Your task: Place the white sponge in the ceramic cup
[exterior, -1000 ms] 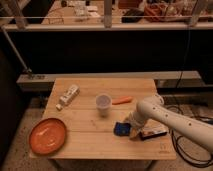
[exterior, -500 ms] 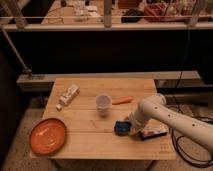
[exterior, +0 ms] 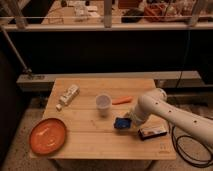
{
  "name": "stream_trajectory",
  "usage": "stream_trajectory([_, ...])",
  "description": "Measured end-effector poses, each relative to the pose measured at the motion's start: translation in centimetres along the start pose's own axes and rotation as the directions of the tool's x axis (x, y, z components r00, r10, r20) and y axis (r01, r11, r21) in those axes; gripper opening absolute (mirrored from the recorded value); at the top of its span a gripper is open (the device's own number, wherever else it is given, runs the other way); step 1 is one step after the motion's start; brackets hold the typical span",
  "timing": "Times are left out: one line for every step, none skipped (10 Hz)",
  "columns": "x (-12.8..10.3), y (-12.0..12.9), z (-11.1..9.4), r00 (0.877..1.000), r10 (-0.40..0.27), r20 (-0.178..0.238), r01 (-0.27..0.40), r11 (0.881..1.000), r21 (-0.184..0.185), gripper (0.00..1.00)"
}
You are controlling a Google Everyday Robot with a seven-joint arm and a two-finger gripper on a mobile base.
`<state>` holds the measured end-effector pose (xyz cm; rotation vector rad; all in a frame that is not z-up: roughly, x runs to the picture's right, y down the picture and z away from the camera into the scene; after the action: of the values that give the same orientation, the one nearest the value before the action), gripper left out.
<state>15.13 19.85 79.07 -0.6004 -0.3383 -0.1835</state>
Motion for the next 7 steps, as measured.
stream_trajectory([-0.1,-0.1,-0.2,1.000,-0.001,-0.002,0.001,1.000,0.001,0.01])
stream_trajectory([-0.3,-0.5,-0.9,1.000,-0.007,-0.009,0.007,1.000,0.004,0.01])
stream_trajectory([-0.5,-0.8,-2.0,1.000,-0.010,-0.015,0.010,1.000,0.009,0.01])
stream_trajectory([-0.6,-1.0,-3.0,1.000,-0.015,-0.022,0.016,1.000,0.010,0.01])
stream_trajectory([-0.7,-1.2,-3.6,0.999,-0.019,-0.026,0.020,1.000,0.013,0.01])
stream_trajectory([-0.8,-1.5,-4.1,0.999,-0.027,-0.032,0.027,0.999,0.017,0.01])
stream_trajectory([-1.2,-2.0,-5.0,0.999,-0.037,-0.039,0.038,0.999,0.023,0.01])
